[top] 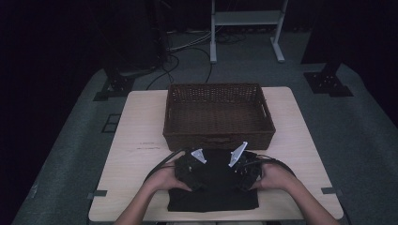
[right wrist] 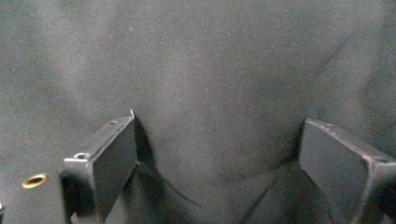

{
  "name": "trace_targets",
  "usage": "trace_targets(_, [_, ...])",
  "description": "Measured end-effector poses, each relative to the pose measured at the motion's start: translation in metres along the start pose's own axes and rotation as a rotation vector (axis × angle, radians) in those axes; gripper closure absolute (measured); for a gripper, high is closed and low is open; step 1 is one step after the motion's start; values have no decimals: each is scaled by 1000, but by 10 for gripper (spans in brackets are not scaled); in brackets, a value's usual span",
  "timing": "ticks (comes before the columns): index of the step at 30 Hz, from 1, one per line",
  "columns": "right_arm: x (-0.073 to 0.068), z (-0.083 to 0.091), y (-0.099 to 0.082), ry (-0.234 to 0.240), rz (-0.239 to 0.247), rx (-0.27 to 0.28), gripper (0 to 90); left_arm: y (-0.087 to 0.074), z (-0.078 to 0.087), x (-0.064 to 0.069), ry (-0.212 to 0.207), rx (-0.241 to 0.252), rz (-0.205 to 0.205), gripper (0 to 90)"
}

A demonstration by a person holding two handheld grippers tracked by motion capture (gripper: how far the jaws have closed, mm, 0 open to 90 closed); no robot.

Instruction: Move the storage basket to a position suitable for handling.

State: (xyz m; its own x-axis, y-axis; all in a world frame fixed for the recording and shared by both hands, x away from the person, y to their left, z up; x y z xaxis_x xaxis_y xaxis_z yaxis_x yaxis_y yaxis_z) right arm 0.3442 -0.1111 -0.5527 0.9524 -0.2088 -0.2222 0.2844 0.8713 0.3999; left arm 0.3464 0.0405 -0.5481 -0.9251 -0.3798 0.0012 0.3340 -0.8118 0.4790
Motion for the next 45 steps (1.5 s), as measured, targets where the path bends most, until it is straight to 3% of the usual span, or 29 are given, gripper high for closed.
trace_targets(10, [-4,0,5,-21,-12,-32,235,3,0,2,15,-4,-9,148])
trace_targets(13, [-4,1,6,-19,-10,-37,276,5,2,4,-19,8,-8,270])
trace_targets(17, [-5,1,7,-10,-9,-56,306,6,2,2,-44,21,8,354])
trace_targets(23, [-10,1,12,11,-1,-108,457,8,2,4,-58,-11,-11,409])
trace_targets(27, [-12,1,12,19,-1,-116,505,9,3,6,-61,-12,-17,434])
trace_targets(33, [-13,2,12,39,3,-76,591,7,6,8,-84,-14,-4,503])
trace_targets(36, [-13,2,11,45,10,-48,635,8,6,5,-62,20,9,628])
trace_targets(45, [-12,8,11,46,33,-19,709,9,9,5,-24,41,-59,722])
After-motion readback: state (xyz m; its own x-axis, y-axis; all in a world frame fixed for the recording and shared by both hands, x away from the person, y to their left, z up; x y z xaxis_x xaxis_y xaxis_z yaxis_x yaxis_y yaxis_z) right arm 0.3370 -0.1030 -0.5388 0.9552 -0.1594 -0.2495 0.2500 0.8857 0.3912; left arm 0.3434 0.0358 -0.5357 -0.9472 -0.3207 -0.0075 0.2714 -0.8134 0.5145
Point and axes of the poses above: each handheld gripper's, and its own axes: z roughly backward along the jaws, y roughly out of its top, x roughly to its right, the point moved 9 cm from there along -z, roughly forward along the jaws, and after that the axes turned 10 degrees about y, right-handed, at the moved point
